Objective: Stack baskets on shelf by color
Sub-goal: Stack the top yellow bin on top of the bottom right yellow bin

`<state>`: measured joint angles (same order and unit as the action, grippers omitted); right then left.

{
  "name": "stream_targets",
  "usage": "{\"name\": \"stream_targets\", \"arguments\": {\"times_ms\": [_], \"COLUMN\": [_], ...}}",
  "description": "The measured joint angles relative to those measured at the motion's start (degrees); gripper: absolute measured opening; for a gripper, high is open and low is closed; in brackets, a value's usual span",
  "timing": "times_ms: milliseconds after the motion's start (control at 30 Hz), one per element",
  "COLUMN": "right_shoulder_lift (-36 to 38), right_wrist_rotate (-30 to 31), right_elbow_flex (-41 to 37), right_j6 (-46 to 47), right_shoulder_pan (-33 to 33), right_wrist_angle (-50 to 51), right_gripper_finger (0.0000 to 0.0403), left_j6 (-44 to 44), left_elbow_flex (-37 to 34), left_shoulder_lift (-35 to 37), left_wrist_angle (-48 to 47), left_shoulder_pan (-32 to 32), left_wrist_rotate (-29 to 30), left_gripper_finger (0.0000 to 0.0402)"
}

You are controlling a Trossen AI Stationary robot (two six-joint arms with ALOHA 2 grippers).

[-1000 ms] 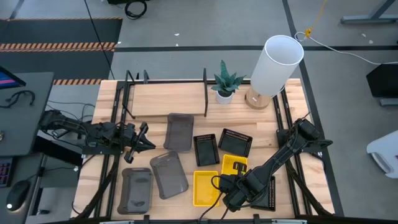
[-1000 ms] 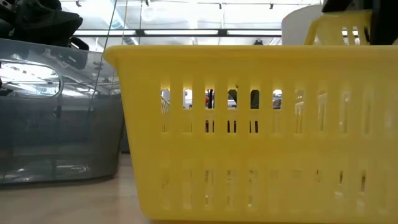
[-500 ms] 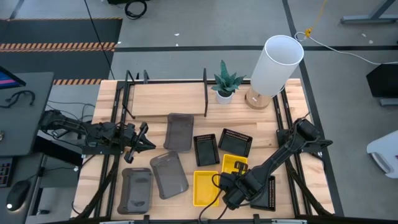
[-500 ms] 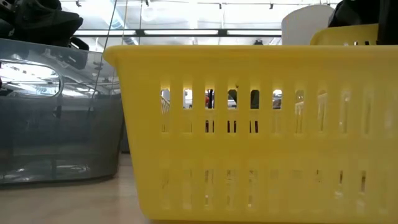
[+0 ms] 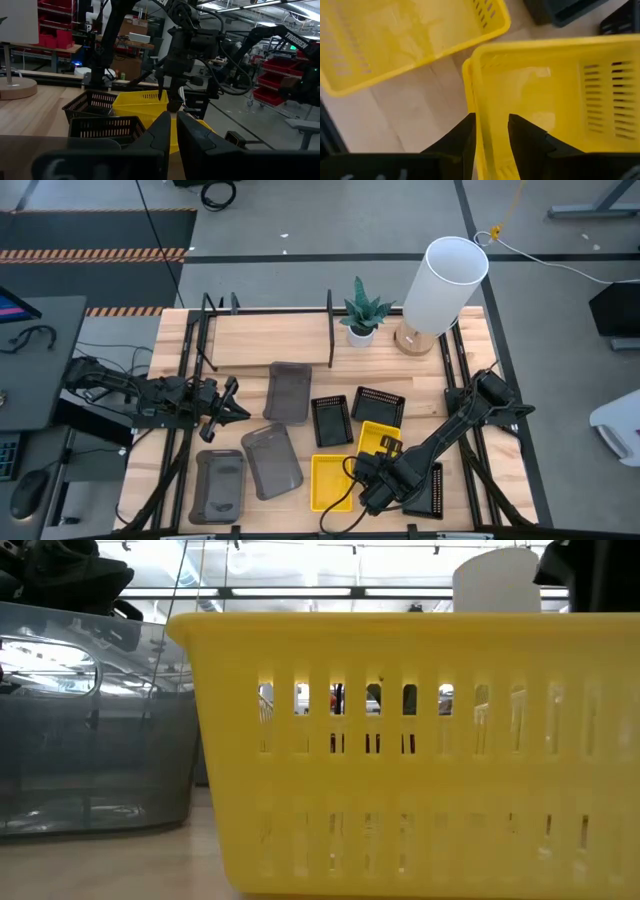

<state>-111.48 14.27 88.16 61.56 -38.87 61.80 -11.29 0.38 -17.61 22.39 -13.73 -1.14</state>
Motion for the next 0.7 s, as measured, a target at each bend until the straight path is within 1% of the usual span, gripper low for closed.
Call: {"name": "stream_targets", "arguments": {"times_ms": [100,333,433,533,600,633,700], "right_shoulder_lift": [0.0,0.0,0.0,0.0,0.0,0.0,0.0], "right_wrist_rotate": [-2.1,-1.1,2.0,4.0,4.4,5.7,11.2], "right_elbow_flex": [0.5,6.2,7.9,8.2,8.2,8.2,8.2], "right_j6": [0.0,-0.6,-2.0,-7.3,-10.6,-10.9,-9.1], "right_shoulder_pan": [0.1,0.1,0.1,0.1,0.1,0.1,-0.2], "right_wrist_angle": [1.9,6.3,5.3,-3.0,-6.4,-6.2,-2.3], "right_gripper_finger": [0.0119,0.0119,0.0119,0.0119,0.0118,0.0118,0.0118], "left_j6": [0.0,0.0,0.0,0.0,0.0,0.0,0.0], "left_elbow_flex": [0.0,0.0,0.0,0.0,0.0,0.0,0.0], "left_shoulder_lift": [0.0,0.0,0.0,0.0,0.0,0.0,0.0], "left_wrist_angle": [0.0,0.0,0.0,0.0,0.0,0.0,0.0], "left_shoulder_pan": [0.0,0.0,0.0,0.0,0.0,0.0,0.0], "left_wrist_rotate": [0.0,0.0,0.0,0.0,0.0,0.0,0.0], "left_gripper_finger": [0.0033,0.0030,0.0035,0.0038,0.0038,0.0038,0.0034]}}
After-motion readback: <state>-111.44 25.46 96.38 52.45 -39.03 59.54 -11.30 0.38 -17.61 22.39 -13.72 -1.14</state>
